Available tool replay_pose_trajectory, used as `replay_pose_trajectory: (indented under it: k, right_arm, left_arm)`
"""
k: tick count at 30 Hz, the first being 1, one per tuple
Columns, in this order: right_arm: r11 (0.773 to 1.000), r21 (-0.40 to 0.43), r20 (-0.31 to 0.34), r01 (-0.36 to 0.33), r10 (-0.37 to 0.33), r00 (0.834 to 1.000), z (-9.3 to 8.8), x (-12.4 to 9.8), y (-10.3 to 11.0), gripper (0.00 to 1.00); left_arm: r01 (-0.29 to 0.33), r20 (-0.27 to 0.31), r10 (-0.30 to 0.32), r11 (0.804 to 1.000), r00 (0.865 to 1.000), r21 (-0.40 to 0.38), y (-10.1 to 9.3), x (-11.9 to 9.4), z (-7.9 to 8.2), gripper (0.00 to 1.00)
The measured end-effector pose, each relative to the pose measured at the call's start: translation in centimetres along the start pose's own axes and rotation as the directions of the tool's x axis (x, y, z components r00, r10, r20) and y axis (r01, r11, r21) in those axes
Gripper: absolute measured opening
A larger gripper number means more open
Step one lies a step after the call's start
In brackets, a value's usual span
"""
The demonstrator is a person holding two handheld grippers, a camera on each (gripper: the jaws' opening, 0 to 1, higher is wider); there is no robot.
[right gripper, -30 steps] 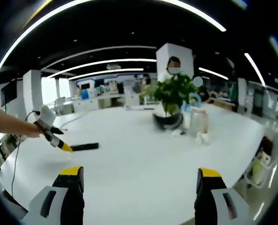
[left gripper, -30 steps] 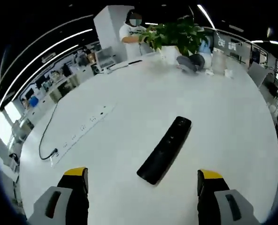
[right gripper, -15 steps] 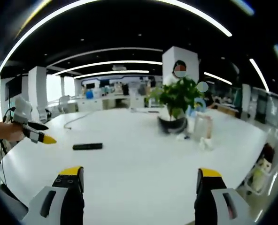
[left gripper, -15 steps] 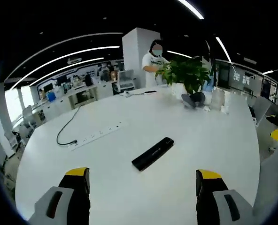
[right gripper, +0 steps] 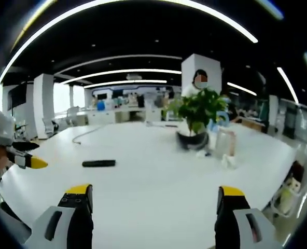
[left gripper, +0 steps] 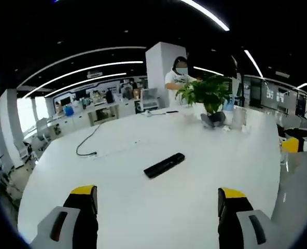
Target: Press the specified remote control buttons in sequence, fully releasing each button before pressing the next.
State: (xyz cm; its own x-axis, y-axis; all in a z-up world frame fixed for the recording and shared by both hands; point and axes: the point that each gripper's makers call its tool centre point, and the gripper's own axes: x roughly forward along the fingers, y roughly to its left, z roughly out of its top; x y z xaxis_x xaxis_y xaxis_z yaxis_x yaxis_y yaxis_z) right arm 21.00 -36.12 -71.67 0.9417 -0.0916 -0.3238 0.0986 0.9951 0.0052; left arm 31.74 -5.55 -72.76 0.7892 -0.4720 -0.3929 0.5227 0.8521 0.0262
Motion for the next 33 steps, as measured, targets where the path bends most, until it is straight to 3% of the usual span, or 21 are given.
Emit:
replay_pose_trajectory:
  k: [6, 12, 15, 20, 22, 23, 27, 33]
  right_arm:
    - [0.999, 0.017, -0.019, -0.035, 0.035, 0.999, -0.3, 0.0, 0.5, 0.99]
    - [0.998, -0.035, 0.009, -0.051, 0.051, 0.999, 0.7, 0.1, 0.0, 0.99]
    - [0.998, -0.021, 0.018, -0.052, 0.053, 0.998, 1.4, 0.6, -0.7, 0.99]
    - [0.998, 0.004, 0.052, -0.056, 0.055, 0.997, 1.8, 0.6, -0.8, 0.99]
    - [0.999, 0.005, 0.047, -0.054, 0.053, 0.997, 1.7, 0.6, -0.9, 0.99]
    - [0.999, 0.005, 0.048, -0.053, 0.053, 0.997, 1.8, 0.7, -0.9, 0.99]
    - [0.999, 0.009, 0.044, -0.046, 0.045, 0.998, 1.6, 0.7, -1.2, 0.99]
    - [0.999, 0.005, 0.034, -0.039, 0.039, 0.999, 1.3, 0.8, -1.3, 0.99]
  left_arm:
    - [-0.052, 0.073, 0.057, 0.997, 0.996, -0.062, -0.7, -2.6, 0.1, 1.00]
    - [-0.146, 0.085, 0.147, 0.989, 0.985, -0.022, -0.7, -5.4, -1.0, 1.00]
    - [-0.201, 0.097, 0.205, 0.978, 0.974, -0.048, -0.5, -6.9, -1.8, 1.00]
    - [-0.242, 0.070, 0.245, 0.969, 0.967, -0.045, -0.8, -7.8, -3.5, 1.00]
    - [-0.278, 0.072, 0.277, 0.961, 0.958, -0.004, -0.3, -8.1, -2.9, 1.00]
    - [-0.295, 0.099, 0.294, 0.955, 0.951, -0.005, -0.1, -8.5, -2.3, 1.00]
    - [-0.324, 0.108, 0.322, 0.946, 0.940, -0.005, 0.1, -9.4, -2.4, 1.00]
    - [-0.351, 0.056, 0.349, 0.936, 0.935, 0.028, 0.5, -9.5, -4.5, 1.00]
